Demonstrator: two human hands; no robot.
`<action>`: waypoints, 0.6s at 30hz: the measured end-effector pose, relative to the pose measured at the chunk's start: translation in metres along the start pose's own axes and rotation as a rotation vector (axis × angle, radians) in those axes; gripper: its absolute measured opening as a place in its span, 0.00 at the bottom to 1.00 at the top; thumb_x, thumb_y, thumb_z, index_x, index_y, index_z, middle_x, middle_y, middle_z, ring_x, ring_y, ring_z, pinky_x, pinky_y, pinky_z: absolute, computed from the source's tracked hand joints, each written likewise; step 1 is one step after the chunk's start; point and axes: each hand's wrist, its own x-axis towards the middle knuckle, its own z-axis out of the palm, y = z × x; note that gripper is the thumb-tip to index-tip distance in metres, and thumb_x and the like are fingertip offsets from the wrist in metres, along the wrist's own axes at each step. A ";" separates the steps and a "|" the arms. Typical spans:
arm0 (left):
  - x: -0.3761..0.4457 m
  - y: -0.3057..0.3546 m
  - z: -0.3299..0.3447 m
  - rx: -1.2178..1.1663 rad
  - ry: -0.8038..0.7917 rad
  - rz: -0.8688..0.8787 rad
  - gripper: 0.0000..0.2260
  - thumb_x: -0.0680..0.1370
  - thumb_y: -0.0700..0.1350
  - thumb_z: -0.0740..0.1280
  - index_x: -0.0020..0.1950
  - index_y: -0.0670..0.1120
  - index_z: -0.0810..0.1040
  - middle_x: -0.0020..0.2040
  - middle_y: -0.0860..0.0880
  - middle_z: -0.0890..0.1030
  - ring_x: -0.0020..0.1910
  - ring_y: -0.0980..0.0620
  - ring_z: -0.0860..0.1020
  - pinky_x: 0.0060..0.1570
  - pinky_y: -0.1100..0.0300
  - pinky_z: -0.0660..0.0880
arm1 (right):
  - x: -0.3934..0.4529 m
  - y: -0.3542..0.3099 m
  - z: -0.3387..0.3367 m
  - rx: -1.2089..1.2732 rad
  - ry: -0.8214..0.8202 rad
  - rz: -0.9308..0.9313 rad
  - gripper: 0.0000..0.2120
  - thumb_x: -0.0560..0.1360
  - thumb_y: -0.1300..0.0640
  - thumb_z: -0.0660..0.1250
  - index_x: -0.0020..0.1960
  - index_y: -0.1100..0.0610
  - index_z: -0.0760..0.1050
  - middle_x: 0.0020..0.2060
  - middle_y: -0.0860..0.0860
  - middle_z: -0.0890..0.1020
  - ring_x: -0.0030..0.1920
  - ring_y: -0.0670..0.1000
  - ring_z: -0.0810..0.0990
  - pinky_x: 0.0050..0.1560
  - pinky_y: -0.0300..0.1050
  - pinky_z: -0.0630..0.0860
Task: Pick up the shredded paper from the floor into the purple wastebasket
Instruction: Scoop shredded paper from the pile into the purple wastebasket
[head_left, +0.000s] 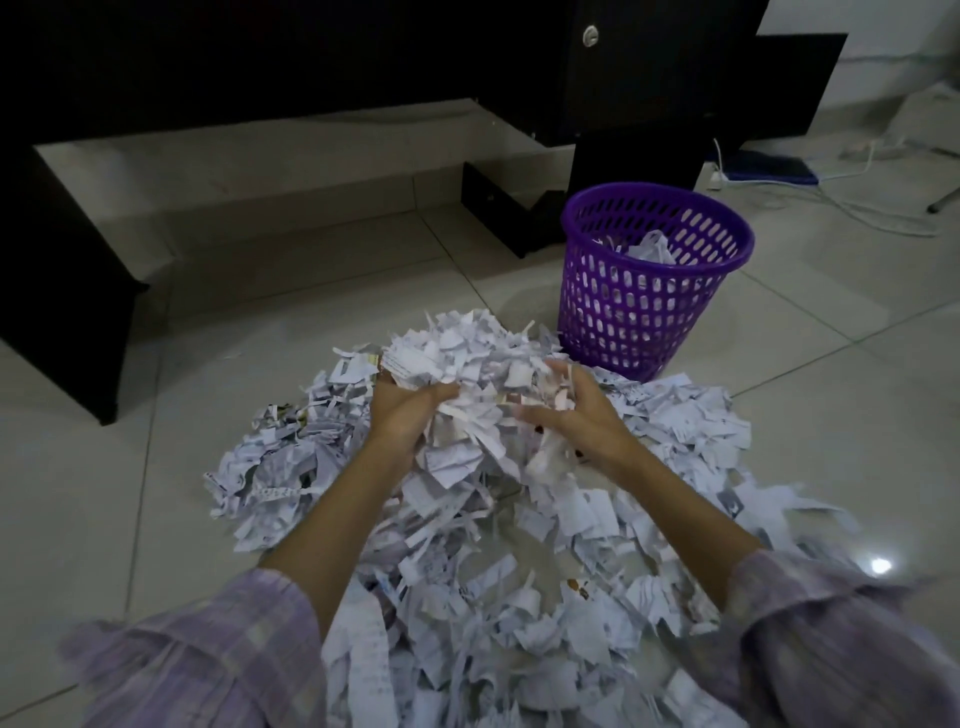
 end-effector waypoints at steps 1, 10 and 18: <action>0.001 0.002 -0.002 0.009 -0.013 -0.012 0.24 0.69 0.37 0.75 0.61 0.38 0.69 0.55 0.47 0.78 0.50 0.48 0.78 0.46 0.58 0.74 | 0.001 0.001 -0.002 -0.087 -0.049 -0.013 0.45 0.64 0.49 0.79 0.74 0.47 0.59 0.72 0.47 0.61 0.69 0.48 0.63 0.65 0.46 0.67; 0.003 -0.004 -0.011 -0.023 -0.100 -0.037 0.26 0.64 0.39 0.78 0.60 0.38 0.76 0.54 0.43 0.83 0.50 0.46 0.82 0.47 0.56 0.79 | 0.005 0.033 0.000 -0.337 -0.189 0.001 0.39 0.71 0.52 0.74 0.76 0.49 0.58 0.73 0.48 0.66 0.71 0.51 0.67 0.58 0.34 0.68; 0.011 -0.003 -0.016 -0.067 -0.008 -0.040 0.19 0.64 0.41 0.77 0.52 0.39 0.80 0.45 0.44 0.83 0.41 0.47 0.82 0.41 0.56 0.79 | 0.001 0.059 -0.024 -0.420 -0.008 0.084 0.06 0.72 0.55 0.73 0.48 0.54 0.80 0.38 0.49 0.80 0.41 0.49 0.78 0.32 0.31 0.68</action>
